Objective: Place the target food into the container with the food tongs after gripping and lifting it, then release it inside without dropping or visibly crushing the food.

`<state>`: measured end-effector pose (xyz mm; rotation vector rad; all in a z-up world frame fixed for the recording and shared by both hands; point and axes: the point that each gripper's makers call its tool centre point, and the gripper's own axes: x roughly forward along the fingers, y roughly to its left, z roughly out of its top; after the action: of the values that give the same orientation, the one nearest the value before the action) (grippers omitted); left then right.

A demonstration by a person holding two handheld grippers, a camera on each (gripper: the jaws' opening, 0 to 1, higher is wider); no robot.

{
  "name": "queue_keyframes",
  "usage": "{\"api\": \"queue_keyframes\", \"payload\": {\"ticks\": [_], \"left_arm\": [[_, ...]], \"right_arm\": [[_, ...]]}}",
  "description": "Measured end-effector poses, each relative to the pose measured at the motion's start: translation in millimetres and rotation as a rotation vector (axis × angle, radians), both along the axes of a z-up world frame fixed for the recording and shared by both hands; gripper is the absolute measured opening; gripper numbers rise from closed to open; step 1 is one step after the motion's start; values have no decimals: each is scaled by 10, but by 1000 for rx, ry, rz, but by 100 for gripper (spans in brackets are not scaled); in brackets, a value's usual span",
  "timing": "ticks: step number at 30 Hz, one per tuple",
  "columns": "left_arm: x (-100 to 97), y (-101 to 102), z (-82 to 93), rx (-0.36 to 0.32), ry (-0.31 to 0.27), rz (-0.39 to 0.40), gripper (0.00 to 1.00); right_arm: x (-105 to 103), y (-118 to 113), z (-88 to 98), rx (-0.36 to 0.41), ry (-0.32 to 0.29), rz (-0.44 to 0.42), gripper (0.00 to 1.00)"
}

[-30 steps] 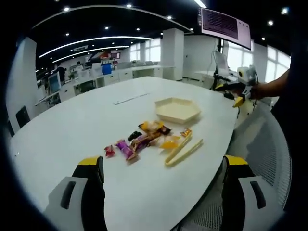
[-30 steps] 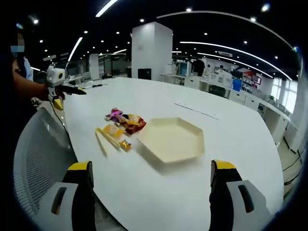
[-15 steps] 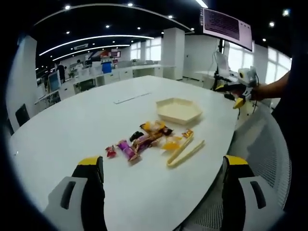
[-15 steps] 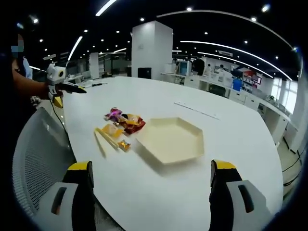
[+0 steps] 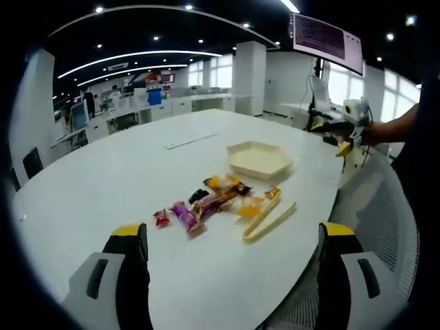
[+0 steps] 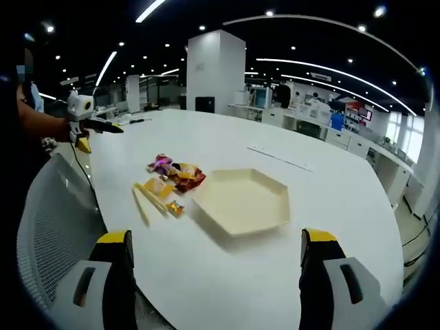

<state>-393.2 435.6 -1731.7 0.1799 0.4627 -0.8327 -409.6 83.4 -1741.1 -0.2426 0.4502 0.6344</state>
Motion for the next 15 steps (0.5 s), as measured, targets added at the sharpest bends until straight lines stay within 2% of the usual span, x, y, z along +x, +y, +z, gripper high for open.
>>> {"api": "queue_keyframes", "payload": {"ticks": [8, 15], "left_arm": [[-1, -41, -10, 5, 5, -12, 100], [-33, -107, -15, 2, 0, -33, 99]], "right_arm": [[60, 137, 50, -24, -11, 58, 100], [199, 467, 149, -23, -44, 152, 100]]}}
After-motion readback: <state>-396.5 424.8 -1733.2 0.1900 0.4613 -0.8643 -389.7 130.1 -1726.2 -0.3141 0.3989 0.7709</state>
